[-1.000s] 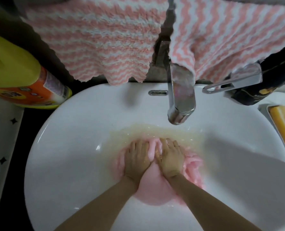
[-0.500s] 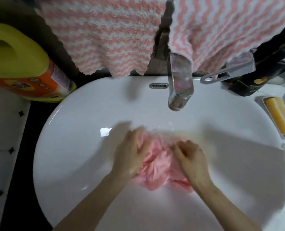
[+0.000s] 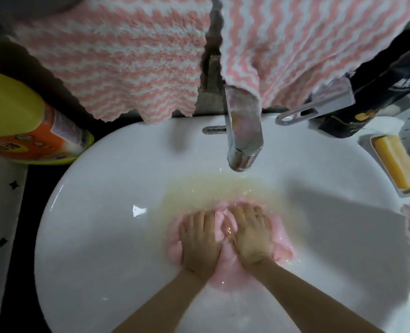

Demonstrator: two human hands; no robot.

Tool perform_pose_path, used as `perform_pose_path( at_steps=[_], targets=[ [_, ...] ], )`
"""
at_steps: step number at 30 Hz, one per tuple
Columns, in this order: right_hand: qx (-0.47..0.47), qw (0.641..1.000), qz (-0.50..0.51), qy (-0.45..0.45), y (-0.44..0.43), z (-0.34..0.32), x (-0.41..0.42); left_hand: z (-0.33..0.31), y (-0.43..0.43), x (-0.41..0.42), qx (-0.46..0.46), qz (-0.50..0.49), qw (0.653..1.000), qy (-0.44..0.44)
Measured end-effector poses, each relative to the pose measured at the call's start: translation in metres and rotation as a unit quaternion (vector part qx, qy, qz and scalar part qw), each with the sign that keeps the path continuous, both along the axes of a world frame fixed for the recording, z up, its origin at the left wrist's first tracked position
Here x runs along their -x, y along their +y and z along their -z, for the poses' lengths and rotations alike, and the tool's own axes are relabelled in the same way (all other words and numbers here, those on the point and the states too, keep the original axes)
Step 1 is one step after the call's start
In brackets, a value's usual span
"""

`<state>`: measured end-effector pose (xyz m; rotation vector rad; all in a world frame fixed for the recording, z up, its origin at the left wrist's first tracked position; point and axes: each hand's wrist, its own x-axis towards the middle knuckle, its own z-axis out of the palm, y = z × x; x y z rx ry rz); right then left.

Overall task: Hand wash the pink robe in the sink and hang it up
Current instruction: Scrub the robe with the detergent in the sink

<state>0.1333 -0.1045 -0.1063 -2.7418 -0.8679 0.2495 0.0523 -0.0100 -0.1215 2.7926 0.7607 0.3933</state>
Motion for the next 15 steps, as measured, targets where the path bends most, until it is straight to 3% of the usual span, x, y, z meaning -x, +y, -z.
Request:
perform_pose_path(
  at_steps=[4,8,10,12,14,15],
  targets=[
    [0.007,0.999,0.039,0.018,0.019,0.003,-0.014,0.008,0.016,-0.021,0.026,0.003,0.999,0.044],
    [-0.001,0.987,0.13,0.092,0.04,-0.006,-0.029,-0.02,0.033,-0.054,0.157,0.012,0.963,0.221],
    [0.005,0.97,0.186,0.159,0.044,-0.017,-0.042,-0.039,0.041,-0.064,0.234,-0.028,0.95,0.204],
    [-0.093,0.936,0.234,0.246,0.034,-0.036,-0.052,-0.056,0.048,-0.057,0.298,-0.029,0.943,0.143],
    [-0.18,0.916,0.198,0.299,0.012,-0.059,-0.048,-0.069,0.044,-0.033,0.225,0.053,0.97,0.073],
    [-0.191,0.923,0.159,0.293,0.001,-0.068,-0.04,-0.067,0.036,-0.019,0.166,0.104,0.978,0.066]
  ],
)
